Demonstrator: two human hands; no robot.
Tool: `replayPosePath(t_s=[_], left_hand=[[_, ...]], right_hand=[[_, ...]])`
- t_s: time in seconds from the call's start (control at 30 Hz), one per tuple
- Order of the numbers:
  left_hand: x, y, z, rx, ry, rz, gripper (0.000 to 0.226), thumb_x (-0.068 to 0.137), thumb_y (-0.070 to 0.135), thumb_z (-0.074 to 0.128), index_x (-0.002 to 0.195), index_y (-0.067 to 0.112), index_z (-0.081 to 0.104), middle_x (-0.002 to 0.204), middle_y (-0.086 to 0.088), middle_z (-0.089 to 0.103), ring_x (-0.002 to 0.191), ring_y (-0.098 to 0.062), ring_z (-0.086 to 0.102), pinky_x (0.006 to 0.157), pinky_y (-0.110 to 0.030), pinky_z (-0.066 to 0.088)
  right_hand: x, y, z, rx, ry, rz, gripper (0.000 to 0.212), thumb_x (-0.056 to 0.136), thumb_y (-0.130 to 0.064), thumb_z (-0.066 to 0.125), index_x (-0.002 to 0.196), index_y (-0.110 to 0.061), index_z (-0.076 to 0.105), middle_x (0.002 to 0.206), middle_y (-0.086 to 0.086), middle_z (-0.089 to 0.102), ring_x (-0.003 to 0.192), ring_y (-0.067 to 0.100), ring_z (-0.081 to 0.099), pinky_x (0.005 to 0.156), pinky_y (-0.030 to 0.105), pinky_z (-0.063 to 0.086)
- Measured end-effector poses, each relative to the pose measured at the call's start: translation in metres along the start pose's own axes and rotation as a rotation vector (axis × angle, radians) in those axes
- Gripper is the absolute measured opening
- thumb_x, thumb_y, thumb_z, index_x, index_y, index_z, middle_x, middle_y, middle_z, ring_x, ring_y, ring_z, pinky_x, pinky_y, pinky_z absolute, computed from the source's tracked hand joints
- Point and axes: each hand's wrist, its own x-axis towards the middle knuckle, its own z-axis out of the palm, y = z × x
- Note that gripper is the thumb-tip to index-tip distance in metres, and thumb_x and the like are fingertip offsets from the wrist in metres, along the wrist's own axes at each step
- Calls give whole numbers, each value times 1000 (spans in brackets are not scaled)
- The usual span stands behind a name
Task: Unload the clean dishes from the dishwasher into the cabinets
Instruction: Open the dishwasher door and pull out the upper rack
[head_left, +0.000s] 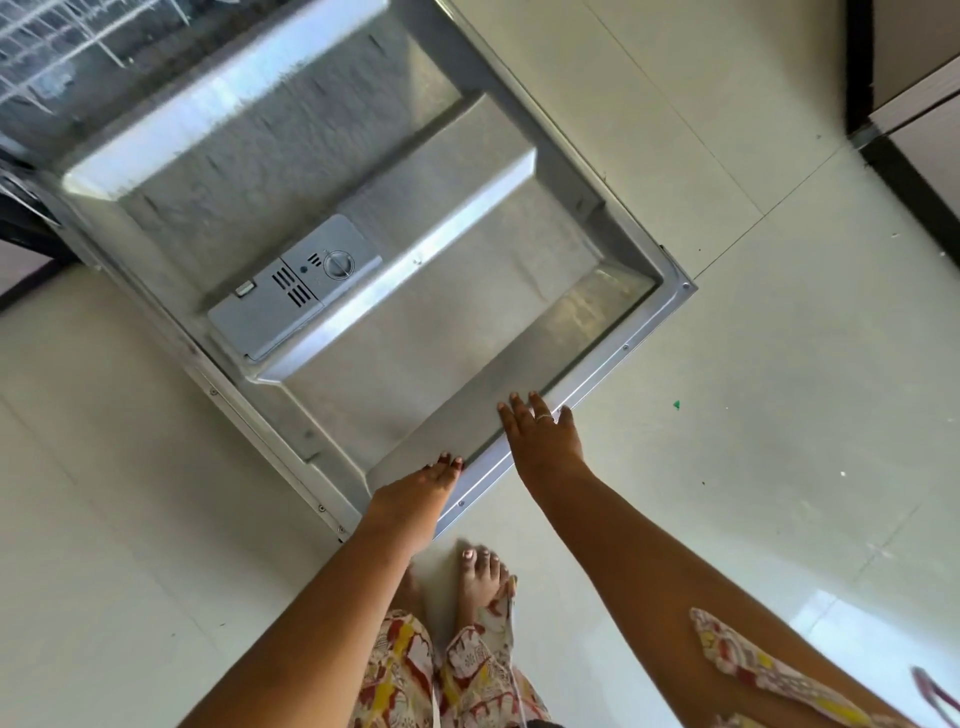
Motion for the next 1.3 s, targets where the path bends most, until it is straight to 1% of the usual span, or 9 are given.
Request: replayPosePath(t_s=[0.17,0.4,0.57,0.67,0.83,0.9,1.03,1.13,1.3], left_hand=[[-26,-5,3,32,18,-89,69,97,7,37,150,14,-8,159,-3,-6,147,-17,0,118,-35,20],[-86,-21,-46,-29,39,-213,76,96,24,46,150,17,-7,158,2,-14,146,-15,-10,117,-43,17],[-151,-32,-136,-515,396,-345,77,95,24,50,150,17,-4,159,3,-6,146,-14,-6,119,-32,15],[-186,-43,-206,-901,708,-381,68,96,12,48,150,14,7,159,-1,4,147,-15,4,118,-26,11],[-225,-76,-304,-1846,1186,-319,51,97,9,42,143,30,35,140,3,45,119,-16,49,97,-33,42],[-233,-96,-334,-2043,1251,-329,42,98,18,43,137,31,45,133,5,51,114,-16,50,87,-33,43],[-236,-147,-386,-2282,1245,-310,30,96,28,49,124,22,57,140,-9,47,129,-24,45,91,-38,45],[-231,-176,-415,-2383,1218,-308,18,92,36,55,102,23,64,116,-3,56,117,-20,52,81,-36,47],[-226,-216,-456,-2387,1181,-267,30,82,52,62,100,27,60,124,-10,53,110,-25,52,76,-39,51]], right_hand=[[-7,-24,-24,23,-39,-8,60,101,-20,28,151,-12,-5,160,4,-3,147,20,-2,117,52,5],[-51,-93,-84,180,158,-175,64,99,-14,29,150,-15,-10,160,2,-6,147,18,-3,117,50,3],[-102,-119,-180,241,270,-253,84,96,-32,47,148,-19,-17,159,-1,-12,147,18,-8,117,49,1],[-132,-121,-258,313,376,-253,82,97,-23,46,148,-19,-18,159,-2,-11,147,18,-6,117,47,6],[-147,-135,-375,761,511,-360,80,92,-10,53,152,-16,-1,157,6,16,143,24,23,114,36,25],[-140,-143,-416,1042,481,-402,69,96,-9,49,152,-13,8,156,8,22,142,24,26,112,31,25],[-117,-159,-488,1538,398,-426,60,97,-13,47,150,-14,19,153,6,30,139,24,32,113,35,27],[-96,-166,-528,1752,384,-364,54,98,-22,47,147,-15,27,146,8,41,131,26,41,110,40,33],[-58,-169,-586,1952,358,-277,54,96,-42,46,140,-11,38,140,10,47,115,25,51,104,43,40]])
